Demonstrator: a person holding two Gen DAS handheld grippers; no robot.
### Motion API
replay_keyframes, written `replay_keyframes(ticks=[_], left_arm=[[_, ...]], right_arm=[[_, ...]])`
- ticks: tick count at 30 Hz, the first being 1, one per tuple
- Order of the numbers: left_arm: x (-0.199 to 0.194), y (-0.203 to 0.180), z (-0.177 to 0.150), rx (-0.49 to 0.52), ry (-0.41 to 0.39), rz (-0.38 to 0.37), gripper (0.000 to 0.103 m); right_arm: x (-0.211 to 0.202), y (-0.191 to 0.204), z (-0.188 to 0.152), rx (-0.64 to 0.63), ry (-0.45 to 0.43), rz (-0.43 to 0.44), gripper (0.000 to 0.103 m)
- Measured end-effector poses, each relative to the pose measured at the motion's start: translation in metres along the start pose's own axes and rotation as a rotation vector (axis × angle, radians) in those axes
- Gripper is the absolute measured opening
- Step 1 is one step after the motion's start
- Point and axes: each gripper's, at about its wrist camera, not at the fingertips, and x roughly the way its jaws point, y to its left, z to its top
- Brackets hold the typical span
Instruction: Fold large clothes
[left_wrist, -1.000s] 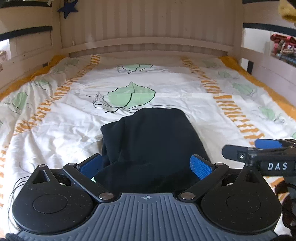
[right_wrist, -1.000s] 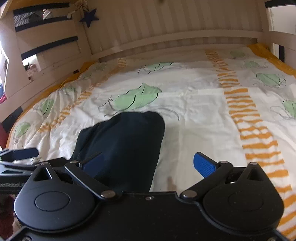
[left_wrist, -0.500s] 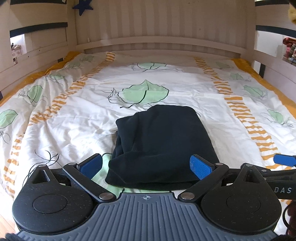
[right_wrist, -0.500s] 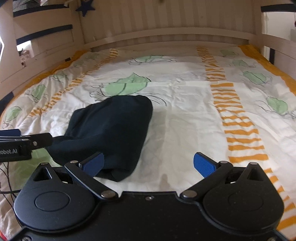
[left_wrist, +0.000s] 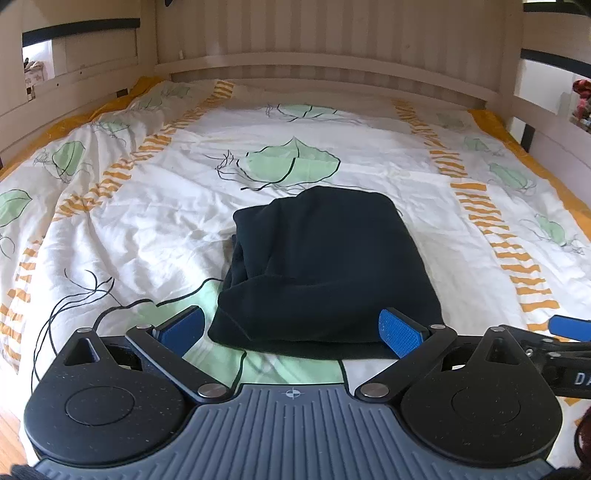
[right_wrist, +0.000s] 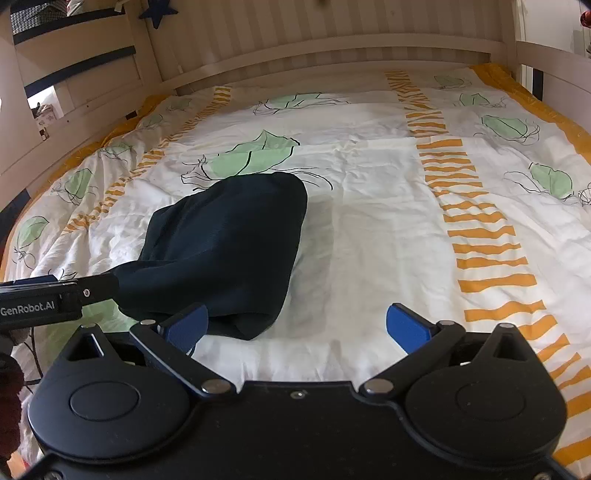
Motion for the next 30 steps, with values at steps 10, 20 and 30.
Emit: replay_keyframes(ticks=[10,20,30], left_arm=[[0.006,0.005,-0.005,-0.024,0.047,-0.004,0.102],[0.011,0.004,-0.005,-0.018,0.077,0.012,0.102],[0.017,0.006,-0.008,-0.023,0.109,0.033,0.102]], right_arm=[[0.003,0.005,0.0,0.005,0.015,0.023,0.102],[0.004,0.006,-0.001,0.016,0.023,0.026,0.103],[0.005,0.004,0.0,0.029,0.029,0.028,0.102]])
